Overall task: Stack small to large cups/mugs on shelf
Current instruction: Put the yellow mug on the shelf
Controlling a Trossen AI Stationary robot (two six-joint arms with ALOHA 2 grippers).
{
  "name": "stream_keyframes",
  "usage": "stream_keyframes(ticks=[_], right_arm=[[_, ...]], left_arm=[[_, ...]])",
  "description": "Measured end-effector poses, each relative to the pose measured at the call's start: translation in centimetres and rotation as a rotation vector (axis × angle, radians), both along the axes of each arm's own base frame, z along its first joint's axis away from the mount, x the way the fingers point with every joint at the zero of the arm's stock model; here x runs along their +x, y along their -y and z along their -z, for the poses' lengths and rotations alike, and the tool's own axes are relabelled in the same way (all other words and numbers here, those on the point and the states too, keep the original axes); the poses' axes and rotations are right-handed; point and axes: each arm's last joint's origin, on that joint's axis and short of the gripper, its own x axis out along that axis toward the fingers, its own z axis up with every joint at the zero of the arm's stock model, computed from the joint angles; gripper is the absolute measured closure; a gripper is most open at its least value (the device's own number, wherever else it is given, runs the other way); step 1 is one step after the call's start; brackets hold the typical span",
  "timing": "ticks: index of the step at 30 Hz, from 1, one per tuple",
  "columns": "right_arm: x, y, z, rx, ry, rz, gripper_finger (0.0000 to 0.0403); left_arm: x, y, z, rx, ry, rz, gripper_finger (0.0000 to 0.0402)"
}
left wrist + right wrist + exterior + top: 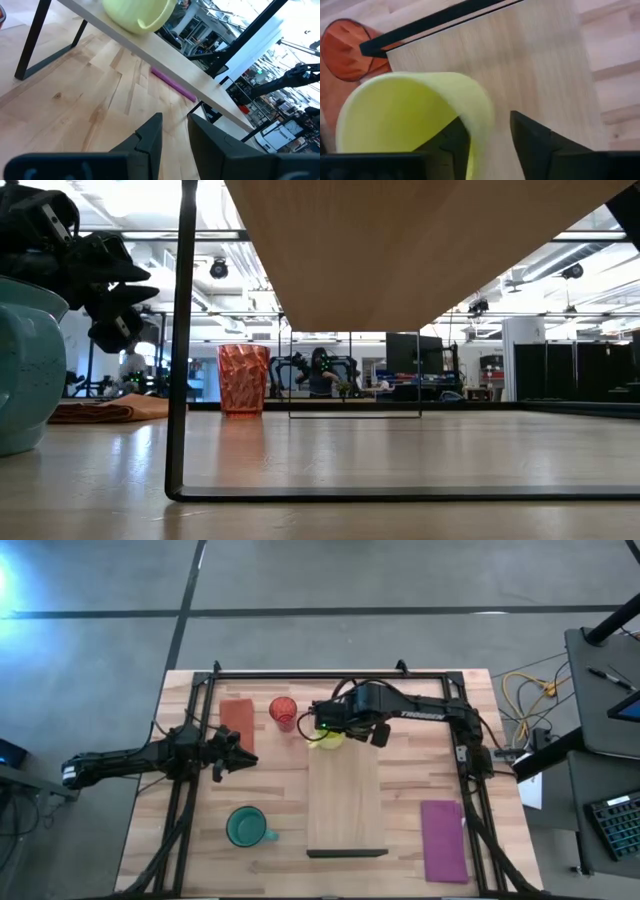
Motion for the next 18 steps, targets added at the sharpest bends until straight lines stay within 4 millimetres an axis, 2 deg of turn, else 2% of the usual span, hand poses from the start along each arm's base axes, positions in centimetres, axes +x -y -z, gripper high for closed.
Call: stream_keyframes(ticks=[6, 15, 18], right_arm=[[-0.1, -0.6, -0.1, 0.019, 0.003, -0.02, 0.0242], [-2.5, -2.4, -3.9, -0.11, 0.096, -0.12, 0.0229], [-2.3, -3.5, -5.0, -0.124, 0.183, -0.219, 0.0238]], left_arm=[[0.0, 0.0, 0.0, 0.001, 0.002, -0.001, 0.0323], [0.0, 0.0, 0.0, 0.0, 0.001, 0.0, 0.0323], [0.0, 0.0, 0.0, 0.0, 0.0, 0.0, 0.0323]])
